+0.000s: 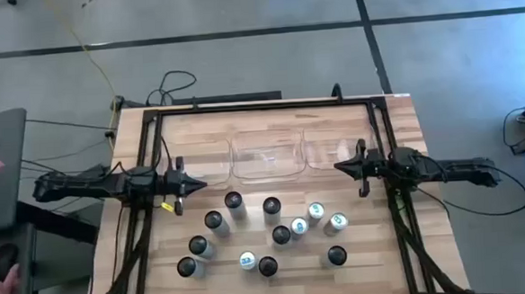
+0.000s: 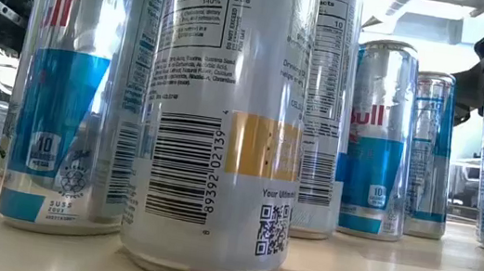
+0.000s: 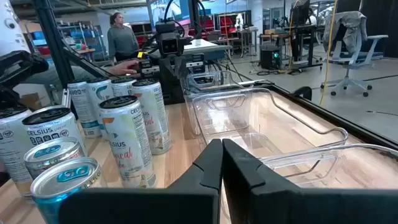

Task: Sort soda cans

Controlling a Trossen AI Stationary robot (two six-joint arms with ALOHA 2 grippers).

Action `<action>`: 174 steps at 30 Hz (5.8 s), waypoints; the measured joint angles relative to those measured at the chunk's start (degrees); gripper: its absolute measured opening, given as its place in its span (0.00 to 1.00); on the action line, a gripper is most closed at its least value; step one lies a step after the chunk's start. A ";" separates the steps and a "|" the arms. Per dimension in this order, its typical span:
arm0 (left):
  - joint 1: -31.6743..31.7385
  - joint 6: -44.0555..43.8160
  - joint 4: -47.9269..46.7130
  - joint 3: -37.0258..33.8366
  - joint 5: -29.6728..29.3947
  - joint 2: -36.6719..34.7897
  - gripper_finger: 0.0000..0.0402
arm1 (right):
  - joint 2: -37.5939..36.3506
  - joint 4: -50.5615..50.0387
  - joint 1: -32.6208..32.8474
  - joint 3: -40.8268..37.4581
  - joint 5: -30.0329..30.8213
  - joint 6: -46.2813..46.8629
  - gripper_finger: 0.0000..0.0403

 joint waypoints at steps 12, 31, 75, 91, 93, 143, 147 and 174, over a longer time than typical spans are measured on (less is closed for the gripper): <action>0.02 0.00 -0.02 0.00 0.00 -0.02 0.00 | 0.00 0.00 0.00 0.00 0.00 0.00 0.08; 0.02 0.00 0.00 0.00 0.00 -0.02 0.00 | -0.01 0.00 0.00 -0.01 0.00 0.00 0.08; 0.00 -6.45 5.97 -0.02 -0.52 -0.04 0.00 | 0.86 15.50 -0.32 0.01 4.14 17.73 0.08; 0.00 5.32 5.82 -0.02 -0.68 -0.04 0.00 | 18.51 28.25 7.87 0.76 12.98 11.97 0.08; 0.00 6.37 6.63 -0.02 -0.69 -0.01 0.00 | 19.88 29.64 6.67 1.96 14.89 5.80 0.08; -0.20 -5.18 16.80 8.38 -1.71 9.65 0.62 | 31.62 35.04 -10.73 7.62 0.93 -2.31 0.56; -1.67 -5.50 19.26 10.26 -1.73 18.07 0.62 | 31.62 37.39 -10.59 7.62 1.02 -0.52 0.57; -10.10 -5.97 -15.28 44.61 -3.63 45.91 0.62 | 40.24 38.97 -7.31 7.59 1.88 5.55 0.57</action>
